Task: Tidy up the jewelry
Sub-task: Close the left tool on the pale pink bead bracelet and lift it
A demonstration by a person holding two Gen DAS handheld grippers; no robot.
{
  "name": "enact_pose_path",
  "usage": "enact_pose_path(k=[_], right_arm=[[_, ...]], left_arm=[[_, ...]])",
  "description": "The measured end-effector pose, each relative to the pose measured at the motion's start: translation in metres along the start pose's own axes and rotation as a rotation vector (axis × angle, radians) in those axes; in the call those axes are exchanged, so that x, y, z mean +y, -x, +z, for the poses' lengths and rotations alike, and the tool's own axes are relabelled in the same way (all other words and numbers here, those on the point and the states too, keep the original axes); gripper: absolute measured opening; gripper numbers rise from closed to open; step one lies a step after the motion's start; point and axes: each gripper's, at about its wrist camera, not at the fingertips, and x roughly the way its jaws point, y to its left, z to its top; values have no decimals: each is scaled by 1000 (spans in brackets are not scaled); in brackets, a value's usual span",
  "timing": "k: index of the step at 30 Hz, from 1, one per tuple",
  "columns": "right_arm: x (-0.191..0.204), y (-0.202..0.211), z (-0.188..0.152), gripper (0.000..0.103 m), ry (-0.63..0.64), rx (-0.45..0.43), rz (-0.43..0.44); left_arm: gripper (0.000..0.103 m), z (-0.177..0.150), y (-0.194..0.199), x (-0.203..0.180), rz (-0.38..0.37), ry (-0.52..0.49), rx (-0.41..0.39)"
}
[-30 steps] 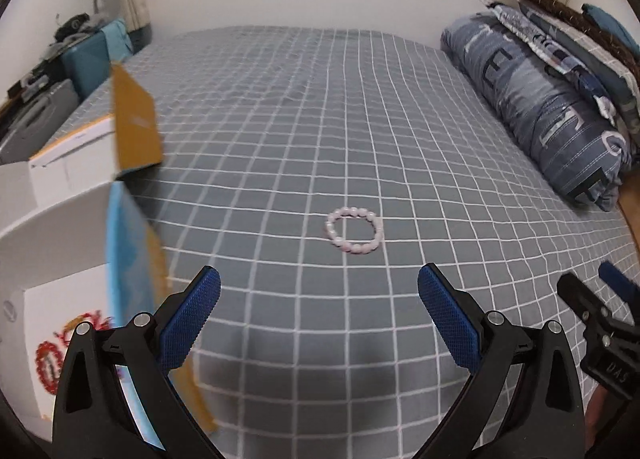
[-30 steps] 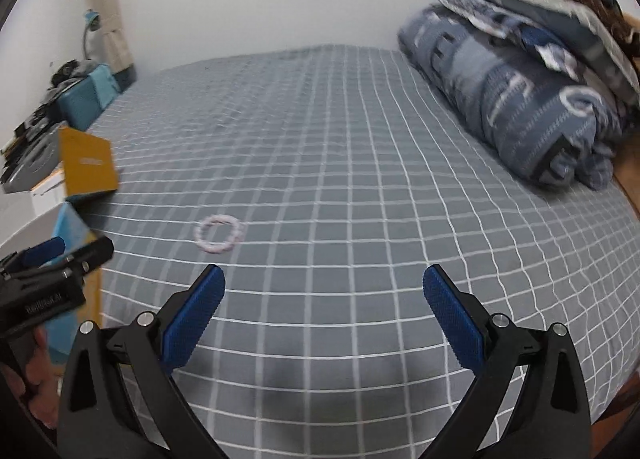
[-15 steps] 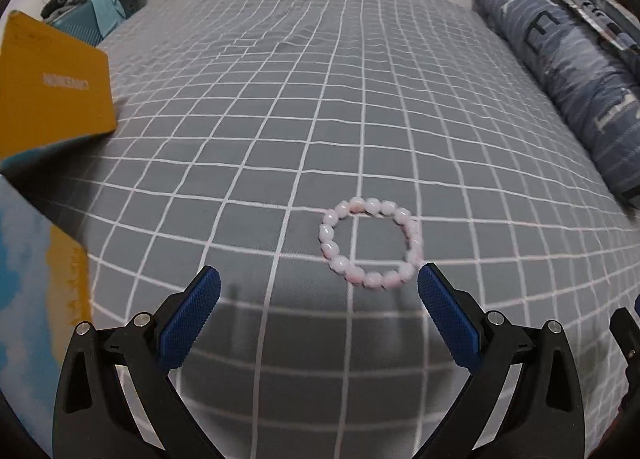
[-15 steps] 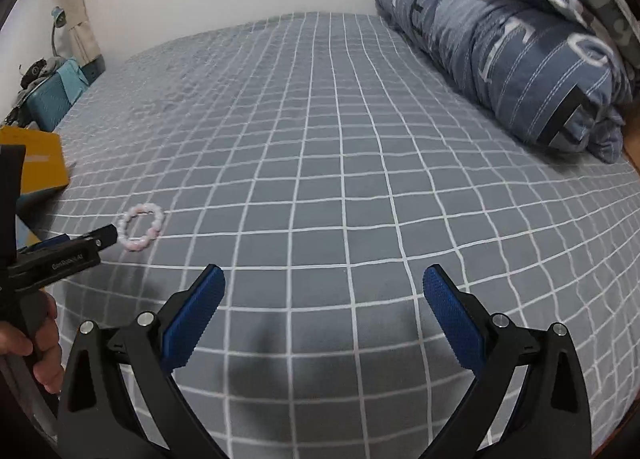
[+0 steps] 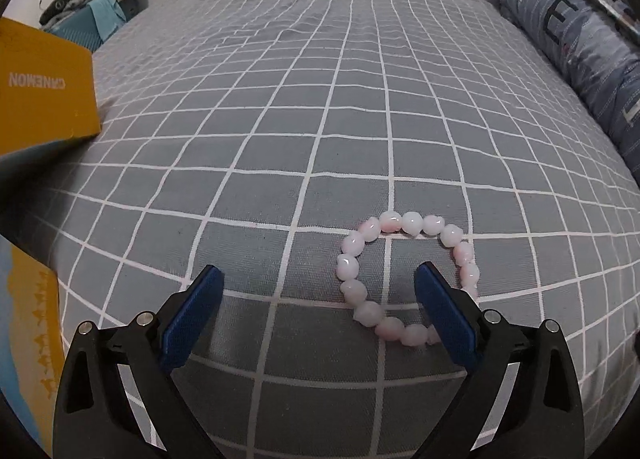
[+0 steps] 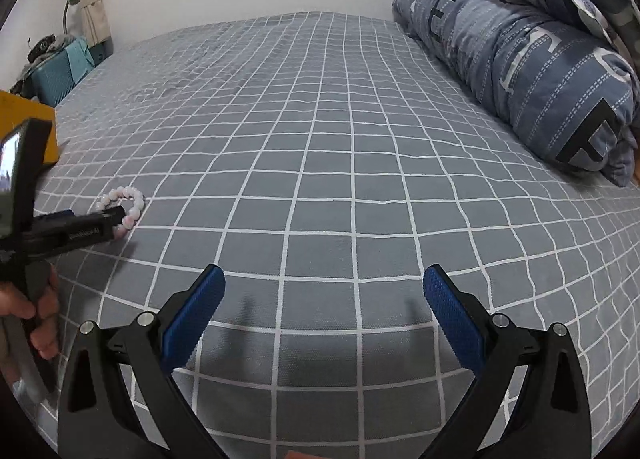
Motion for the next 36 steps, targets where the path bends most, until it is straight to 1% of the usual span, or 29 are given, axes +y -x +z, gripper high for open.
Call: enact_pose_path(k=[2,3,5,6,7,8,9,11,12,21,29,36], right_arm=[[-2,0,0,95,-16,7,5],[-4,-1,0,95,-21,12,6],[-5,-4,0,95,-30,26,7],[-5,-4,0,95,-32,29,8],[-5,-5,0,95,-34,30,8],[-5,-5,0,95,-35,33,10],[-5,-5,-1,95,-36,35,12],[-4,-5,-1,95,-37,37,15],[-4,-4,-1,95,-38,37,16],[-4,-3,0,95,-41,44,18],[0,11,3,95,-28,24,18],[2,22,4,95,-28,8,16]], left_arm=[[85,0,0,1,1,2,-6],[83,-1,1,0,2,-2,-7],[68,-2,3,-1,6,-11,-12],[64,-2,4,-2,8,-18,-13],[57,-3,5,-3,11,-26,-14],[48,-4,6,-4,15,-36,-15],[42,-5,8,-5,16,-43,-15],[14,-5,9,-8,18,-58,-12],[10,-5,11,-8,30,-61,-15],[10,-7,20,-2,-26,-44,-5],[10,-13,34,-6,-60,-40,2],[10,-16,52,-5,-93,-34,-7]])
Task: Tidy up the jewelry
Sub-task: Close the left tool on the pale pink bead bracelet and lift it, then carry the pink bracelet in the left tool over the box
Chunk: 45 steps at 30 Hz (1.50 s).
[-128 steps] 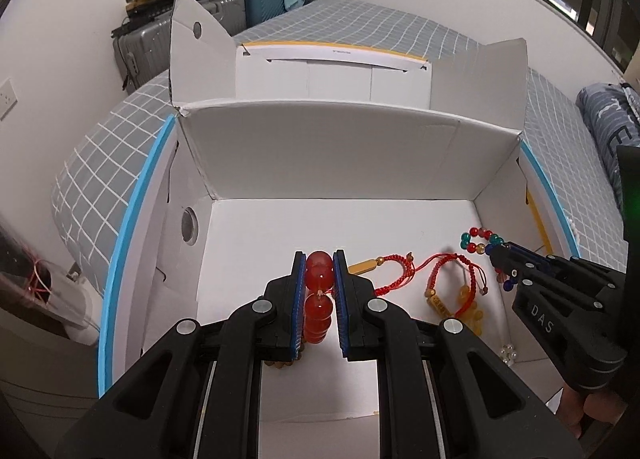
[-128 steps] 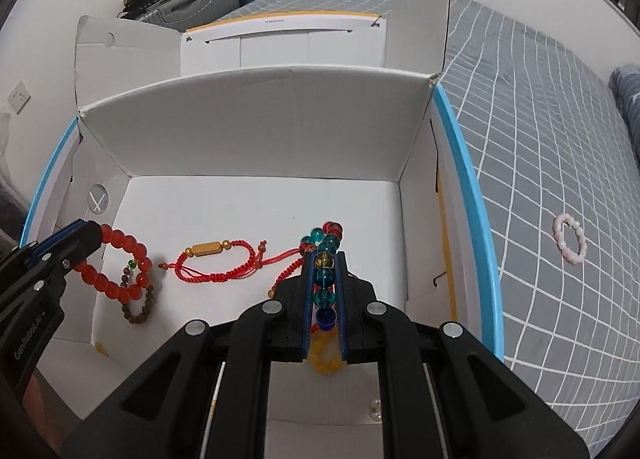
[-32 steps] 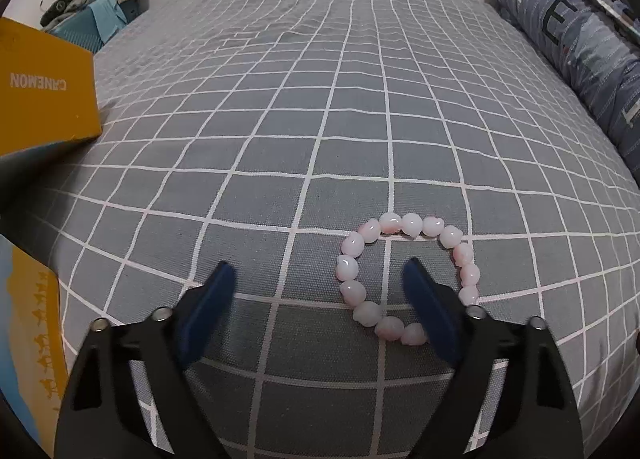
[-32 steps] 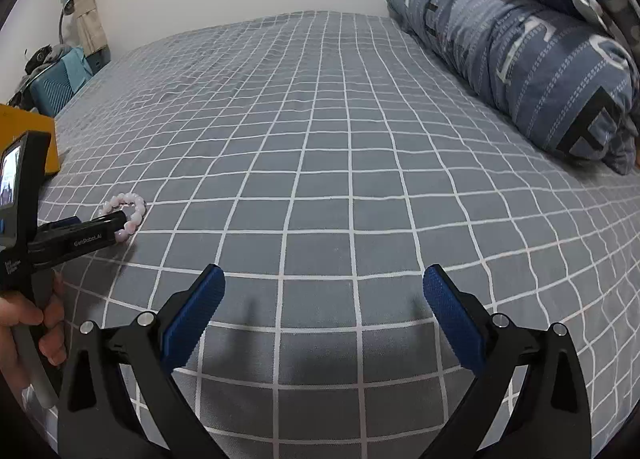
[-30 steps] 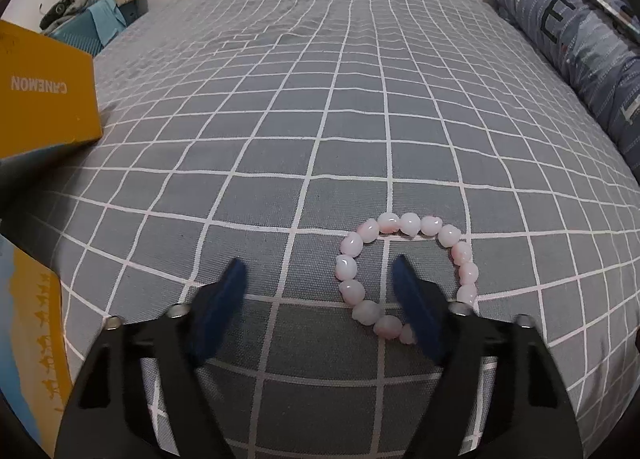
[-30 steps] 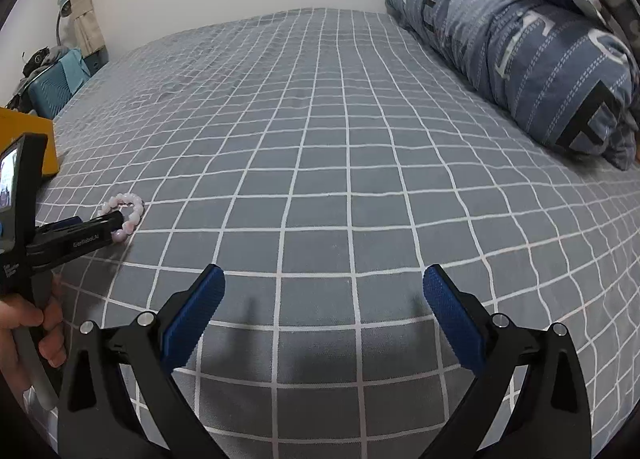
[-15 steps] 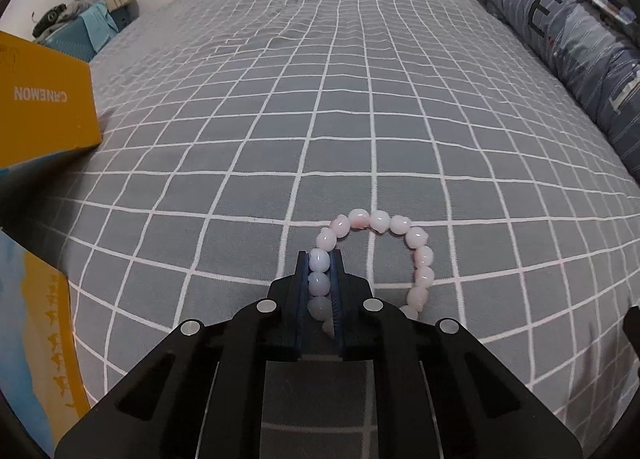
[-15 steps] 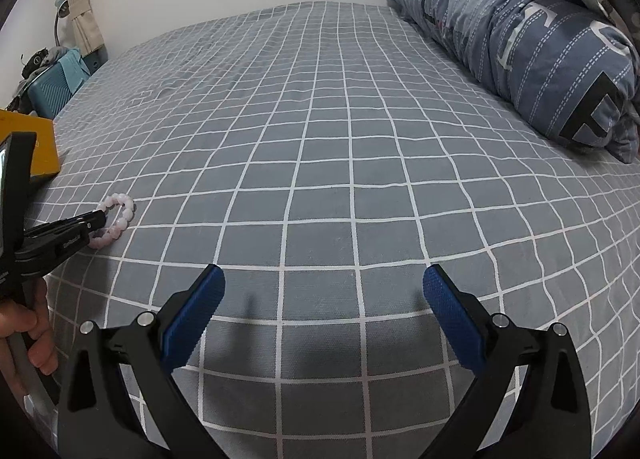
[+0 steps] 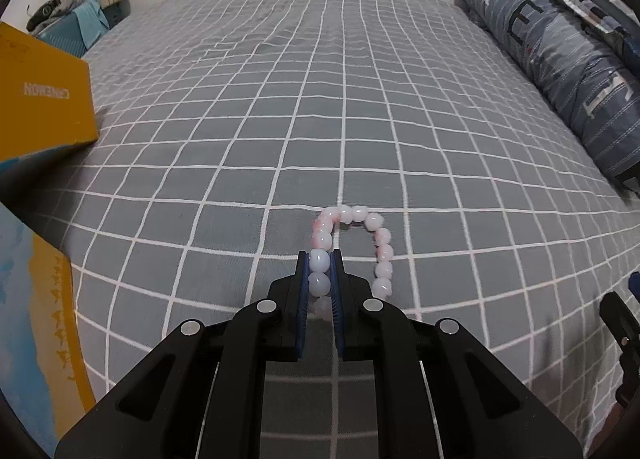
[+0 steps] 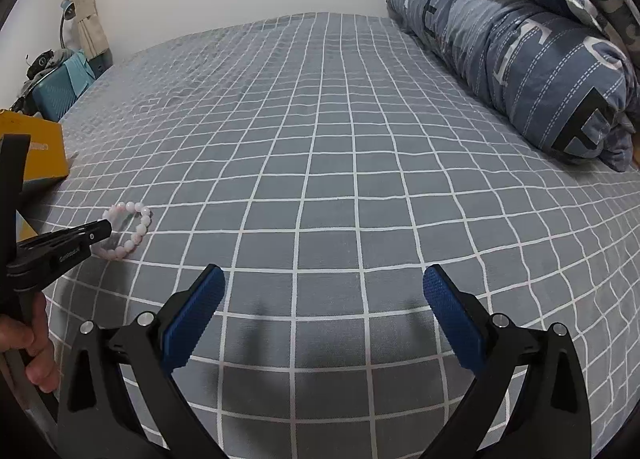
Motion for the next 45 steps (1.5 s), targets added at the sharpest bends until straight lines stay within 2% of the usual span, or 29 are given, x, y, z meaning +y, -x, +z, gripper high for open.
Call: enact_pose_path(k=[8,25,37,45], right_arm=[[6,18,5,95,5,-26,4],[21,69,9,95,9,-79,19],[51,107,6,95,-5,-74,52],[89,114,5,95,13,-41,89]], left_arm=[[10,-2,30,-10,-43,-13,-27],[10,-15,91,-10,-70,-47,-73],[10,-32,160,11,-58,-50,-159],[10,-47,199,52,-32,-5,-192]])
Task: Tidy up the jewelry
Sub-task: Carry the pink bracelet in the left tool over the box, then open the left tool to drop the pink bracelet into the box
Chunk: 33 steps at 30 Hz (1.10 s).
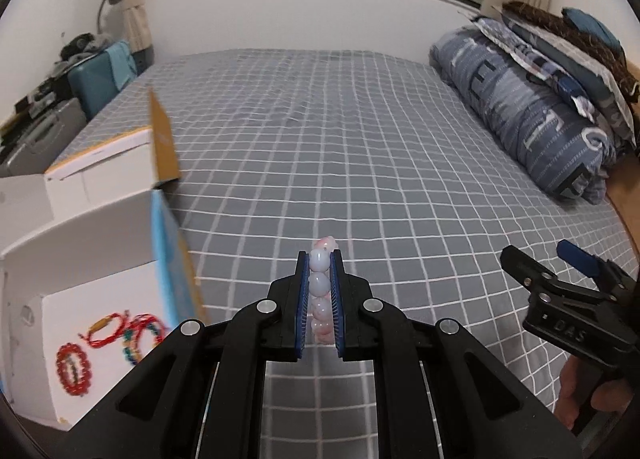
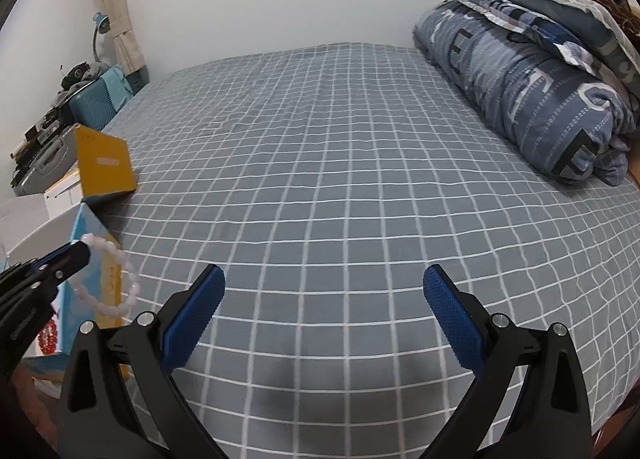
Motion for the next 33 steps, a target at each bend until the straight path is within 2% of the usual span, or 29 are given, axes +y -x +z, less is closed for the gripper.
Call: enact_pose_path(k=[6,16,24,33], right_arm=[[43,0,3,95,32,5,52],[140,1,2,95,131,2,158],[232,8,-9,95,245,0,266],[308,5,-32,95,328,38,344]], left_arm=[[10,-7,32,42,35,50,-31],[10,-28,73,130,138,158,-78],[10,-54,74,208,270,247,-25],[10,-77,63,265,333,298,47]])
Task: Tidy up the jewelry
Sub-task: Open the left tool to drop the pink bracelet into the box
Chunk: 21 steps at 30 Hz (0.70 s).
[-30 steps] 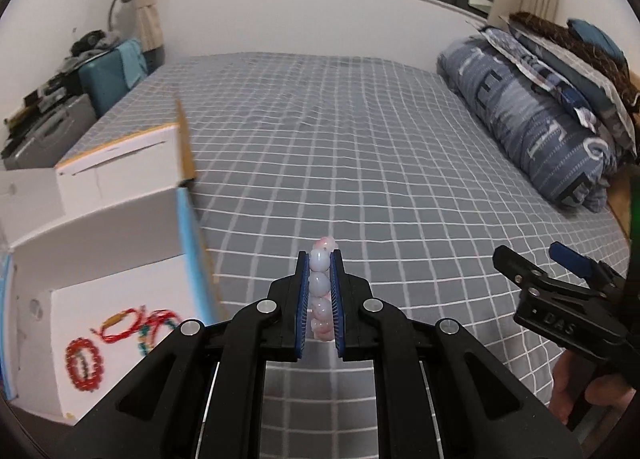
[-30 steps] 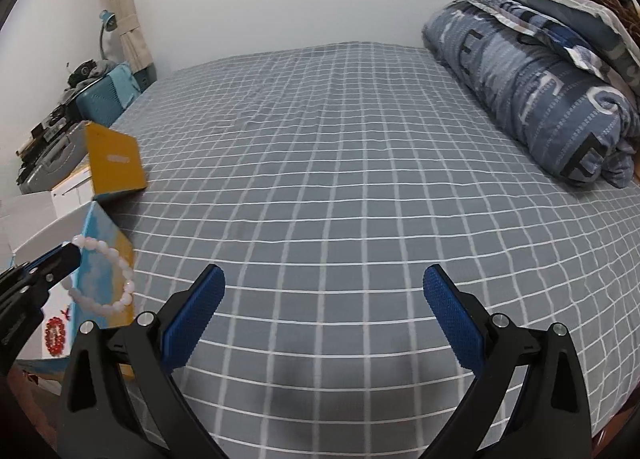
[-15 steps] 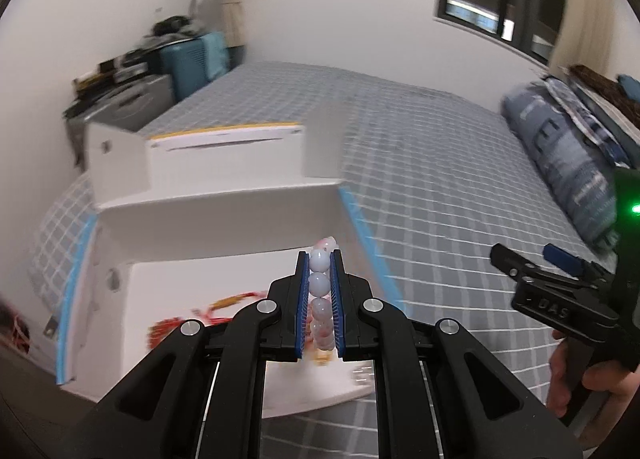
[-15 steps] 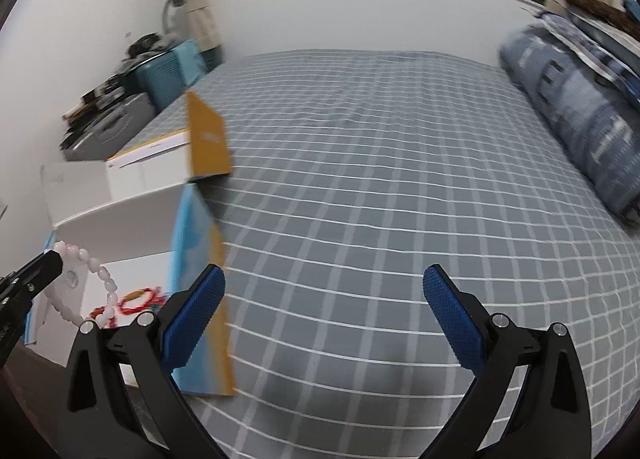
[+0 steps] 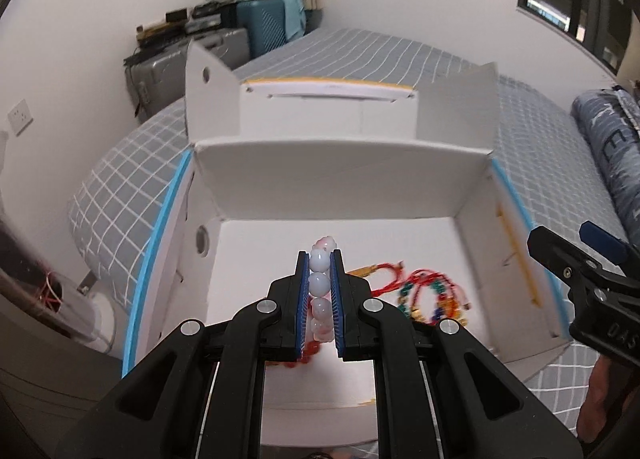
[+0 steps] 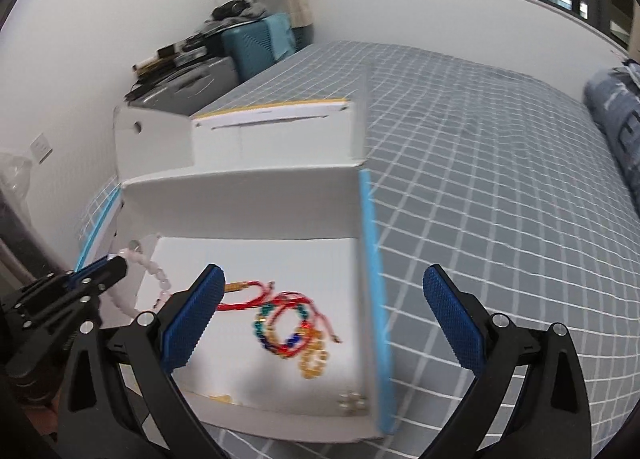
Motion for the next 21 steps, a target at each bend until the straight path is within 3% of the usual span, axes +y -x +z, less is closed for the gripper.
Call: enact_pose_path(k=[14,21], right_arm=[[14,-30,-6,95,29,65,-25],[10,-29,-9,95,28,65,-27]], left_arm=[[11,-6,-40,15,12,5,108],[14,-4,-36,15,11,16,96]])
